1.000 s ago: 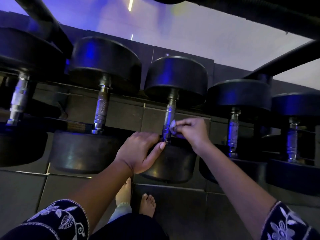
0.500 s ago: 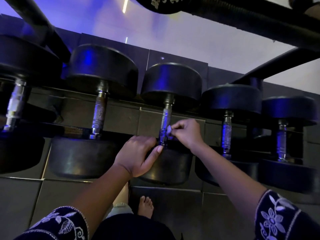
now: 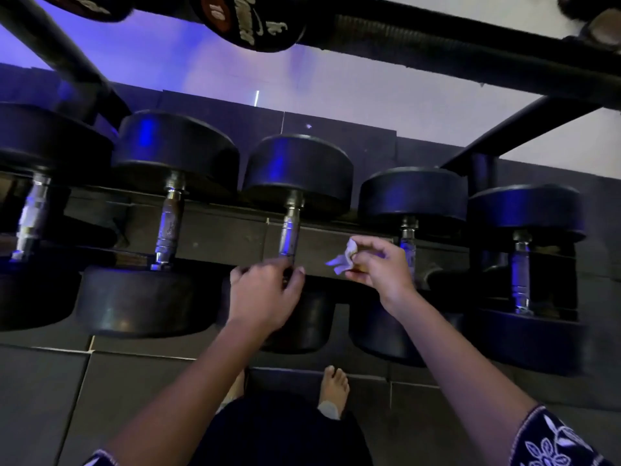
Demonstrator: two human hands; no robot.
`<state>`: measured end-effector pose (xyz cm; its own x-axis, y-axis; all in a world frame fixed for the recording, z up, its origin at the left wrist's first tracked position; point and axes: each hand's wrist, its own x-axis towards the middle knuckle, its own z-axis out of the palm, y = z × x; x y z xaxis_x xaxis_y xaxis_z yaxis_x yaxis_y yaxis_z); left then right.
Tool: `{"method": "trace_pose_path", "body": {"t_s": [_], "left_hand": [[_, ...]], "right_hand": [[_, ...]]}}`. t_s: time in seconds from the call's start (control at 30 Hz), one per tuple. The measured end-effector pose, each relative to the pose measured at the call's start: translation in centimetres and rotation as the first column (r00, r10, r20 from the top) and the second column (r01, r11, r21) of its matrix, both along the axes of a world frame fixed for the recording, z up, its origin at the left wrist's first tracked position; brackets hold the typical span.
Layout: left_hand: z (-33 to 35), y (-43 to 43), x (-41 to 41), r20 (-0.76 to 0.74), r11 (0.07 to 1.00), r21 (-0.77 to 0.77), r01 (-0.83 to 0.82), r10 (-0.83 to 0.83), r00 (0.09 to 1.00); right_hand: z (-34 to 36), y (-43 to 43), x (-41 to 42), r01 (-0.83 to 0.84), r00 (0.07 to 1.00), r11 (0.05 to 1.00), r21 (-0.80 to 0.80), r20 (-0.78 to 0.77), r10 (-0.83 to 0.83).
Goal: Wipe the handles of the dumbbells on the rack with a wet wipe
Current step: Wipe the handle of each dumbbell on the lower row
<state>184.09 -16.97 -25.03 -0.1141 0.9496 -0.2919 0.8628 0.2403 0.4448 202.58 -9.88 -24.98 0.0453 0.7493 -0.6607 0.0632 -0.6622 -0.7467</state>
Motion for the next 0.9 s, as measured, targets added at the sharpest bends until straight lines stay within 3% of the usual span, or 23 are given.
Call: {"method": "trace_pose_path", "body": {"t_s": [0.17,0.37,0.47,0.57,0.73,0.9], "left_hand": [[1.6,0.7,7.3,0.049,0.996,-0.012,0.094,-0.093,0.994],[0.5,-0.7,16.3,0.250,0.994,-0.105,0.019,0.008,0.968],[0.0,-0.6,20.1,0.158,0.985,-0.156,-0.073,0.098,0.982],[-1.0,-0.3,20.9,0.112,0.986,-0.084,-0.143,0.152,0.982],[-1.2,0.1,20.1,0.053,0.999,-0.047,-0.019,0.021,0.998],[-1.7,1.1,19.0,0.023,0.990,0.043,0.134,-0.135,0.991]], "right_hand": [[1.2,1.6,5.5,-0.049,0.999,0.996,0.076,0.013,0.048],[0.8,2.1,11.1,-0.077,0.957,0.988,0.136,0.287,0.036],[-0.7,1.7,12.5,-0.190,0.912,0.969,0.158,0.395,0.114],[-1.6,0.8,12.7,-0.300,0.853,0.936,0.183,0.490,0.177],[-2.1,1.5,12.5,-0.358,0.805,0.913,0.196,0.561,0.195],[-1.8,2.8,12.1,-0.274,0.838,0.938,0.211,0.530,0.126]]}}
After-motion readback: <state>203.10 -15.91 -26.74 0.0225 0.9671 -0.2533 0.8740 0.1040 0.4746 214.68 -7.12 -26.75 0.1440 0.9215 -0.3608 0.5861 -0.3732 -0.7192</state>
